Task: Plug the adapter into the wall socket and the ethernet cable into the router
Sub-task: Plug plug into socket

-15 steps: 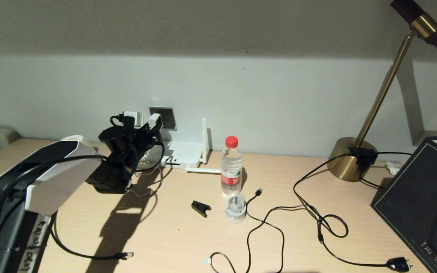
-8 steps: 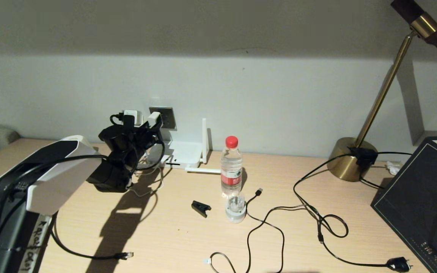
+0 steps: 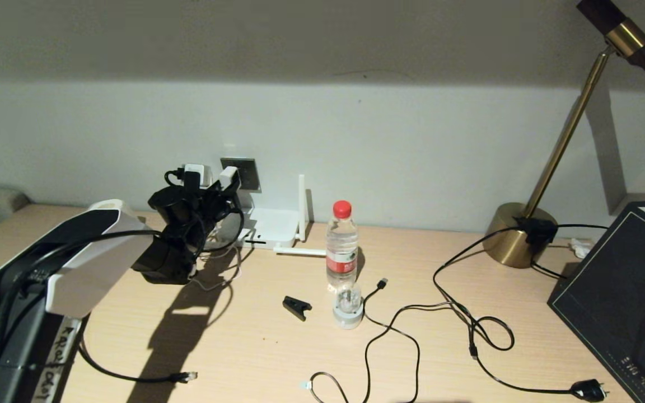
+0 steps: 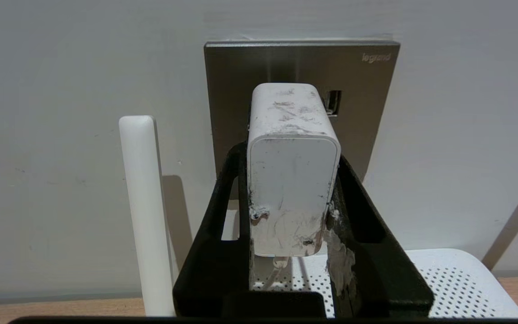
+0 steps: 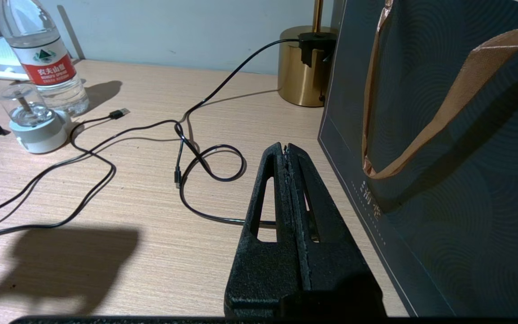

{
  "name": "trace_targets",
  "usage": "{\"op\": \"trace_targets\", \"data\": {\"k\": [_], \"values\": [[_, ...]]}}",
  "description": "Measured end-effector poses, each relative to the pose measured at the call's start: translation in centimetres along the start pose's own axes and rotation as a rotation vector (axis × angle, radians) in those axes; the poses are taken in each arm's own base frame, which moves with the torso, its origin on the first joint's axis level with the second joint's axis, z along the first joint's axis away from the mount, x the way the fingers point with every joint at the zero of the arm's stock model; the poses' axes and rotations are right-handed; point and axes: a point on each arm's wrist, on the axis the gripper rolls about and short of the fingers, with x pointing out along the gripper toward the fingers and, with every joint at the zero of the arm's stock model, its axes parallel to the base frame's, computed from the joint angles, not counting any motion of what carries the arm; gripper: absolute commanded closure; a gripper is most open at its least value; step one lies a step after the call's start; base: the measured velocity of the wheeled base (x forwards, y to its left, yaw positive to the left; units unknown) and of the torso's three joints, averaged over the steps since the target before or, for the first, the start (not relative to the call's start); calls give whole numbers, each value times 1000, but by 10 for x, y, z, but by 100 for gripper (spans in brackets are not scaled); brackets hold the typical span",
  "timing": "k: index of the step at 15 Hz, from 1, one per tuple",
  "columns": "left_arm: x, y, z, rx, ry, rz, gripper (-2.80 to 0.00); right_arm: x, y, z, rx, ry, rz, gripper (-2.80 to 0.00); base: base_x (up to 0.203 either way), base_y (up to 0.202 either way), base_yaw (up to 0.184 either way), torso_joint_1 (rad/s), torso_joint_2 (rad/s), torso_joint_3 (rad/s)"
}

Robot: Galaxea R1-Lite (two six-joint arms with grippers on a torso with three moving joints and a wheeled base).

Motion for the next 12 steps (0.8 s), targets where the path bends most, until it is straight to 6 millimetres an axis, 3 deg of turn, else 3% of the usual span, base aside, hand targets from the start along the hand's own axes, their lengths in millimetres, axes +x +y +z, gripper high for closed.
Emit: {"op": "trace_targets", "data": {"k": [12], "values": [[8,-3,-6,-1,-3,-4,0,0,0,0,0,0,0,0,0,0,0,0,0,0]]}}
